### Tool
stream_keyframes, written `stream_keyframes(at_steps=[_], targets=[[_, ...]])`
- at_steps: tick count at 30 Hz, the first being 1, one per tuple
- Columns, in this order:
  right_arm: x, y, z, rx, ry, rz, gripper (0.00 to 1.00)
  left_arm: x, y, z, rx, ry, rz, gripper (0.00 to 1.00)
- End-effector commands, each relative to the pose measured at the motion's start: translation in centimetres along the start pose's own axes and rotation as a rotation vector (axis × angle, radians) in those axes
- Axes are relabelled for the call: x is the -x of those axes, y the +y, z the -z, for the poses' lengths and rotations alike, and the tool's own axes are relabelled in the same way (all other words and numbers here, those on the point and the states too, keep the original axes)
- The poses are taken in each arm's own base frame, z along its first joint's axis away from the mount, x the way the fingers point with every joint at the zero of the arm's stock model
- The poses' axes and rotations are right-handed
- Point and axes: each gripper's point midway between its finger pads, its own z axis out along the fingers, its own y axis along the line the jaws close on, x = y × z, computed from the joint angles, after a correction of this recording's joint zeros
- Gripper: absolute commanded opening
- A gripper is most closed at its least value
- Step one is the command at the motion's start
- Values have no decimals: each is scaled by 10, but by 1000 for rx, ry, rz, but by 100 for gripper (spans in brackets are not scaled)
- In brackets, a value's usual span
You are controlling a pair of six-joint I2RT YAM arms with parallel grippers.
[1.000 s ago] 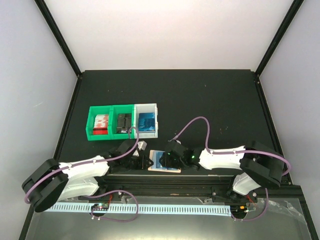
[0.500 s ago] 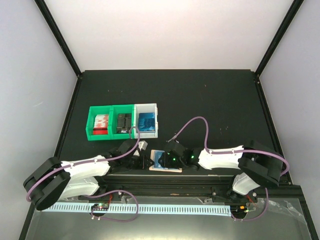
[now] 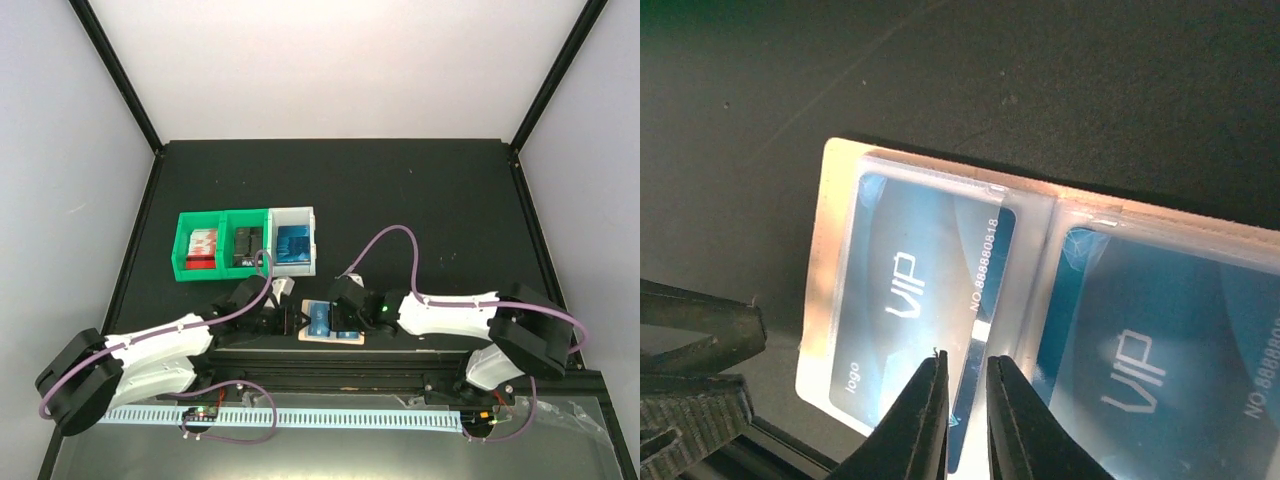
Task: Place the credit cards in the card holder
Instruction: Insert the credit card into the card holder.
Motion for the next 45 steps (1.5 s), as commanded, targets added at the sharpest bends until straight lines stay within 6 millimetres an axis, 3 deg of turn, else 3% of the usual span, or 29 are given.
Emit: stream_keyframes(at_steps=[1,6,22,42,45], targets=[[-5,6,-10,-5,37,52,14,8,-11,-3,-20,-4,-10,33],[-13,6,-18,-6,75,62,12,6,-10,-7,-24,8,-2,36],[-24,-23,-26,-134,92,31,3,5,-8,-13,-19,20,4,32],[-29,-28,-29,-115,95,10,2,-1,-18,-22,-91,77,19,26],[-29,-29,-29,-121,93,5,2,2,-5,-19,-25,44,49,26]])
